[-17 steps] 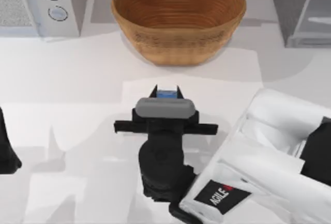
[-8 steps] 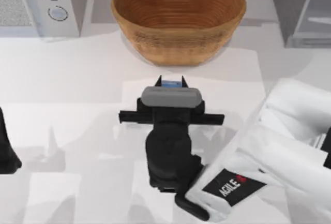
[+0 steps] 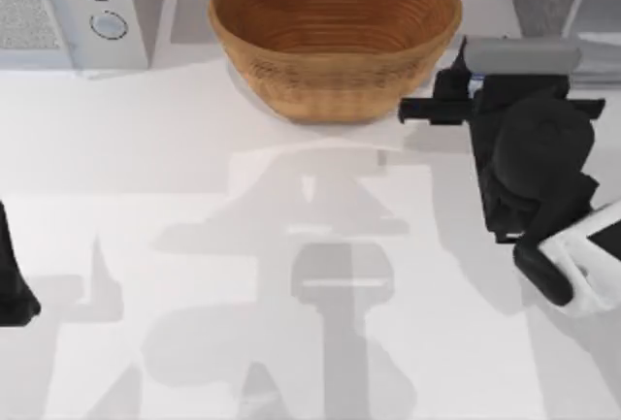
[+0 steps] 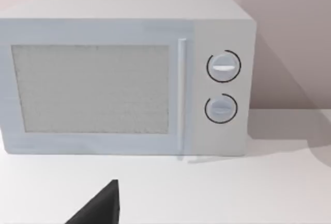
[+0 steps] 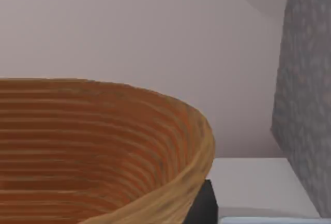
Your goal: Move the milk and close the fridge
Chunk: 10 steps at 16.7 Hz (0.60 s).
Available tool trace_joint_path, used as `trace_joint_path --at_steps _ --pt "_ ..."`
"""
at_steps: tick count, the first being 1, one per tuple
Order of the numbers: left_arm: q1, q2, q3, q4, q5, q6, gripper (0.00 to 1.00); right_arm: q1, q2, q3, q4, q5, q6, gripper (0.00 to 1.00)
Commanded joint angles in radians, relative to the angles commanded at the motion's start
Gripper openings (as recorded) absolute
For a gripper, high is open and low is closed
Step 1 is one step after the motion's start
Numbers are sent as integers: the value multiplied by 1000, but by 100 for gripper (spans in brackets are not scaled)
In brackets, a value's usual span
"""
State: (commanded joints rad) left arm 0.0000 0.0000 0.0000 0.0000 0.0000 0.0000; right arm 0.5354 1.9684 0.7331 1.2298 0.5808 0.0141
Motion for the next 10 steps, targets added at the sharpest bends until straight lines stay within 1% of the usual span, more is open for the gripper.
trace_joint_path --at_steps 3,6,8,10 --pt "0 0 0 0 0 0 100 -223 -189 -137 -45 -239 0 0" --pt "0 0 0 0 0 0 100 -409 -354 -257 -85 -429 1 0" --pt "0 0 0 0 0 0 100 -486 -428 -314 -105 -506 2 0" --pt "0 0 0 0 0 0 100 -519 -462 -341 -115 -539 2 0"
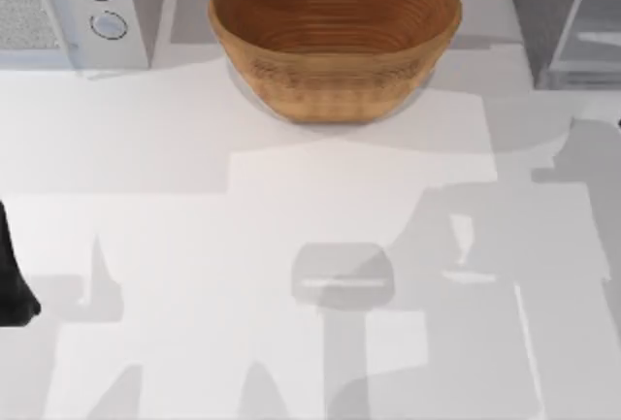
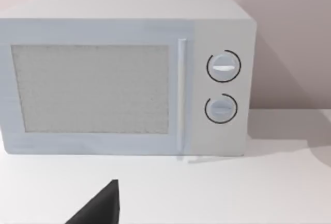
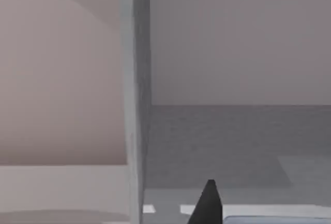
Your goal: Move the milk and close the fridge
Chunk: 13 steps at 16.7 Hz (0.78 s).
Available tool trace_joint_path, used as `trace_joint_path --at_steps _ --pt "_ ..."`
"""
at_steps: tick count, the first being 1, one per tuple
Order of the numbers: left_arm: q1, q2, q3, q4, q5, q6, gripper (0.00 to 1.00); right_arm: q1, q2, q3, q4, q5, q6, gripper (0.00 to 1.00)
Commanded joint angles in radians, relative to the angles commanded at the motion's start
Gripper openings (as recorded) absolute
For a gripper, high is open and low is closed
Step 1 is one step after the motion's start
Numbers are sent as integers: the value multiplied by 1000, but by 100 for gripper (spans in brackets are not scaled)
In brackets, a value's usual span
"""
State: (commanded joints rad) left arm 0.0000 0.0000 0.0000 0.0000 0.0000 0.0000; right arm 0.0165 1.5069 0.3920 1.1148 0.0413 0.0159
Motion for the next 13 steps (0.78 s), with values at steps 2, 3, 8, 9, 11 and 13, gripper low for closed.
trace_joint_path --at_steps 2,3,8,9,11,13 --pt "0 0 0 0 0 0 100 -2 -2 -2 -1 -2 0 0" --pt "0 0 0 0 0 0 100 -2 -2 -2 -1 -2 0 0" --pt "0 0 0 0 0 0 100 -14 71 72 1 -24 -2 0" --pt "0 0 0 0 0 0 100 -25 113 116 -1 -37 -5 0" --pt "0 0 0 0 0 0 100 -52 218 229 -10 -67 -9 0" --pt "0 0 0 0 0 0 100 -85 338 363 -25 -101 -12 0"
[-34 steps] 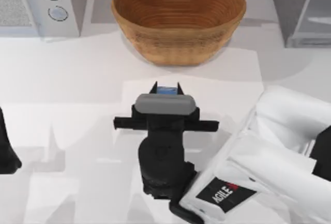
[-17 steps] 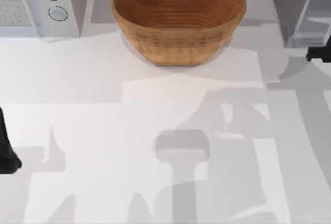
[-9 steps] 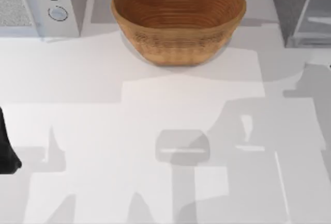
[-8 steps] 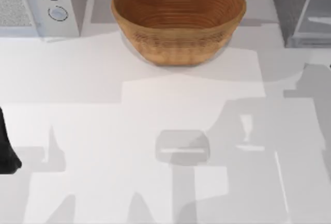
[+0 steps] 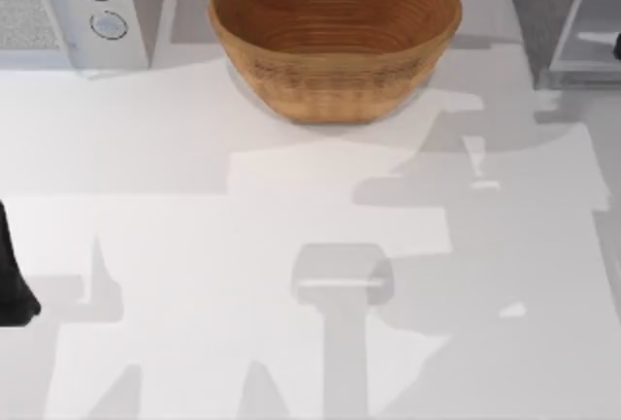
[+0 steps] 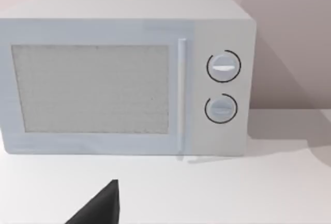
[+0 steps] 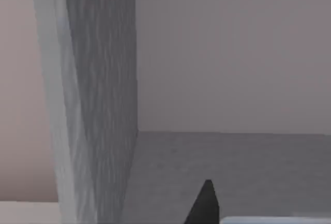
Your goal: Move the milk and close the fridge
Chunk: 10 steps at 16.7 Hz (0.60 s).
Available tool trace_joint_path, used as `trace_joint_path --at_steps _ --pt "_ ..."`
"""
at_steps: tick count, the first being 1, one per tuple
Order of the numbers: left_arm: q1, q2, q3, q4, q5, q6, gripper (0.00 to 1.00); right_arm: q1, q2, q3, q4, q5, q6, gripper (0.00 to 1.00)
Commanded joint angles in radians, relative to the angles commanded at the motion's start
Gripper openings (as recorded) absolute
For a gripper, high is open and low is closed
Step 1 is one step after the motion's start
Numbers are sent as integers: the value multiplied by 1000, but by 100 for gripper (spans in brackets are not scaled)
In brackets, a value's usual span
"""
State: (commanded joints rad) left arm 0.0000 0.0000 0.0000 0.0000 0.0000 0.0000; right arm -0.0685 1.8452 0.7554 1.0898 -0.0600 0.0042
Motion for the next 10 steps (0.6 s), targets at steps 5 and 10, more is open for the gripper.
trace_joint_path --at_steps 5,10 --pt "0 0 0 0 0 0 100 -87 294 334 -58 -88 -1 0" --pt "0 0 0 0 0 0 100 -135 446 500 -100 -138 -1 0"
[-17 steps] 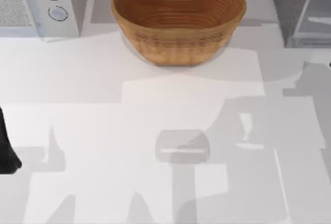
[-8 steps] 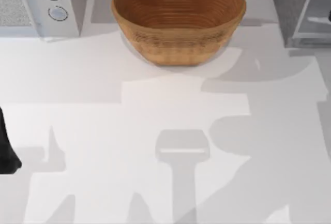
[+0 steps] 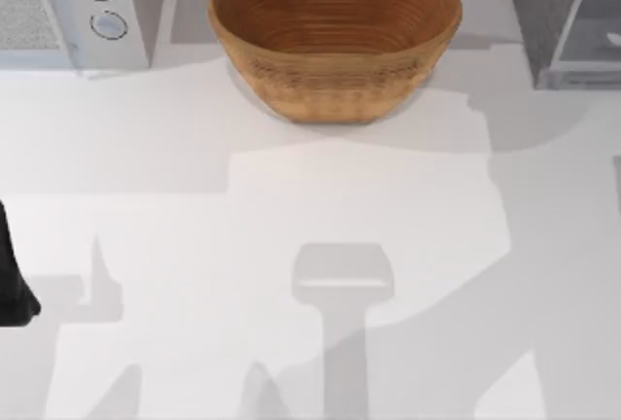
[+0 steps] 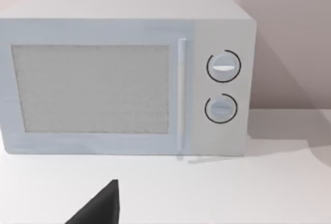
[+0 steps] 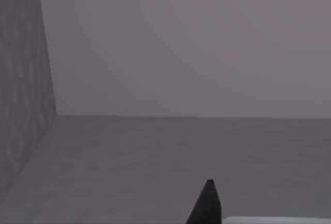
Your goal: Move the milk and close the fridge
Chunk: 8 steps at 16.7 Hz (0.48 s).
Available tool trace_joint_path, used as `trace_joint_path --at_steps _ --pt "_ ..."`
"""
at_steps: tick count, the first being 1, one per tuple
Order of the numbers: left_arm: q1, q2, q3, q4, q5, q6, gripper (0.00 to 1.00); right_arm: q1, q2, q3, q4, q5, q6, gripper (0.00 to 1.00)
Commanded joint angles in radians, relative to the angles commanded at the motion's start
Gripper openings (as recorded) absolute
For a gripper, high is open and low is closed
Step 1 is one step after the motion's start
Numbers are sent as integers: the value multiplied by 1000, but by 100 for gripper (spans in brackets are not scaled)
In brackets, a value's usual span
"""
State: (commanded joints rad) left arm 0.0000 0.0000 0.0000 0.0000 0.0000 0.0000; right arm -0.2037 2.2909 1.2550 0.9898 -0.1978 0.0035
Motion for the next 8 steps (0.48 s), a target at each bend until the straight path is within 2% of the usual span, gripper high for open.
trace_joint_path --at_steps 8 --pt "0 0 0 0 0 0 100 -1 3 3 -1 -1 0 0"
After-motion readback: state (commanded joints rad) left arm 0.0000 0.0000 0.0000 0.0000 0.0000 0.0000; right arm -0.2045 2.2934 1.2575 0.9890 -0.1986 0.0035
